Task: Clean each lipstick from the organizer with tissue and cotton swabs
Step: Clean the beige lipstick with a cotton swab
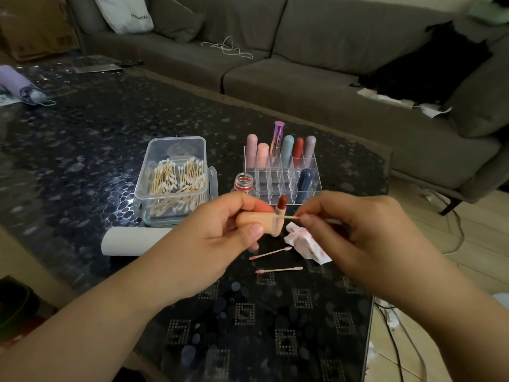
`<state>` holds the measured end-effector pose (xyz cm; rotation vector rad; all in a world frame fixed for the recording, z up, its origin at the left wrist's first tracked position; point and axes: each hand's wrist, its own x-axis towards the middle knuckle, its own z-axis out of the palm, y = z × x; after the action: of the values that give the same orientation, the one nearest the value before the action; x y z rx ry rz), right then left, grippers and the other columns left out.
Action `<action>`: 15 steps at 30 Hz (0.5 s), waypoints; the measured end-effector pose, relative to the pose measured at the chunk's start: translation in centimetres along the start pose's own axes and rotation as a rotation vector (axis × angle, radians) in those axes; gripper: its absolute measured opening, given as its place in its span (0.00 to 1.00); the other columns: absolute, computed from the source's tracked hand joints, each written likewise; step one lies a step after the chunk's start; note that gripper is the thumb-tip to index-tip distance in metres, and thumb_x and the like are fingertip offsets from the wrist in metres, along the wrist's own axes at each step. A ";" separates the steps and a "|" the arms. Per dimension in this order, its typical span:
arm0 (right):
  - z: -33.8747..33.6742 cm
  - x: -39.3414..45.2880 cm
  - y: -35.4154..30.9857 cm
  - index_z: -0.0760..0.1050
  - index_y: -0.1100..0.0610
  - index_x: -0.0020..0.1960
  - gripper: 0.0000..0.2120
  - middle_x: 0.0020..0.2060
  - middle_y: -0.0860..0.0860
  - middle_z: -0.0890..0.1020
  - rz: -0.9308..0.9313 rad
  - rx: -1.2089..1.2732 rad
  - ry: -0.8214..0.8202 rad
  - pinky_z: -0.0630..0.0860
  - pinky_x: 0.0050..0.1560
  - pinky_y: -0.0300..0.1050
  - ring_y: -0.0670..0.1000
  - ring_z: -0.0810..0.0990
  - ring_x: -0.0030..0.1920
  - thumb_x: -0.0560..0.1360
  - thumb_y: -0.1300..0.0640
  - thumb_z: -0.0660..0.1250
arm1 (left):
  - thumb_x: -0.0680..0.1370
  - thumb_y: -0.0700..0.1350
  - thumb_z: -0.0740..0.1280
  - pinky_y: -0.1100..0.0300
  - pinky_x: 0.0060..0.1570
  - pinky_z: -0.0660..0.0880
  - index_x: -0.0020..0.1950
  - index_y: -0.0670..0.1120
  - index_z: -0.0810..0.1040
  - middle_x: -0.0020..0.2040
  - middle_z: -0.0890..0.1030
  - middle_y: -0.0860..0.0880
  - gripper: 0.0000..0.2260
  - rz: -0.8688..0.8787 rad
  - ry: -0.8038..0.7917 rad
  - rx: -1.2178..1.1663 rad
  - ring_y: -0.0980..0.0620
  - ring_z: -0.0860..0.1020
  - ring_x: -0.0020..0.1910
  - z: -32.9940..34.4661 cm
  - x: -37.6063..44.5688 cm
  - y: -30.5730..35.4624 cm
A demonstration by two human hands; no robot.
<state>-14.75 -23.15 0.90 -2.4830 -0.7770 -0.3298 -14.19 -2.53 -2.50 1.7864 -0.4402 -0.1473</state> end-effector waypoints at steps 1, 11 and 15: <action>0.0 0.0 0.0 0.79 0.49 0.45 0.08 0.28 0.41 0.77 0.001 -0.014 -0.010 0.69 0.32 0.27 0.38 0.76 0.32 0.75 0.48 0.62 | 0.74 0.47 0.63 0.66 0.48 0.75 0.52 0.55 0.77 0.45 0.82 0.58 0.08 0.006 0.003 0.002 0.59 0.80 0.42 0.0 0.0 0.0; 0.0 -0.1 0.1 0.77 0.48 0.43 0.05 0.27 0.39 0.74 -0.023 -0.013 -0.077 0.67 0.31 0.28 0.39 0.74 0.30 0.75 0.51 0.62 | 0.77 0.37 0.63 0.67 0.49 0.75 0.53 0.52 0.77 0.46 0.82 0.57 0.11 -0.012 0.026 -0.031 0.58 0.81 0.45 0.0 -0.1 0.2; 0.1 -0.1 0.2 0.78 0.49 0.44 0.05 0.26 0.39 0.73 -0.020 0.024 -0.050 0.64 0.30 0.25 0.38 0.73 0.29 0.75 0.52 0.63 | 0.77 0.36 0.63 0.66 0.48 0.75 0.52 0.53 0.77 0.45 0.82 0.59 0.12 -0.024 0.019 -0.027 0.58 0.81 0.44 0.2 -0.1 0.1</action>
<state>-14.68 -23.30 0.72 -2.4709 -0.8221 -0.2649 -14.34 -2.72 -2.44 1.7655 -0.4017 -0.1525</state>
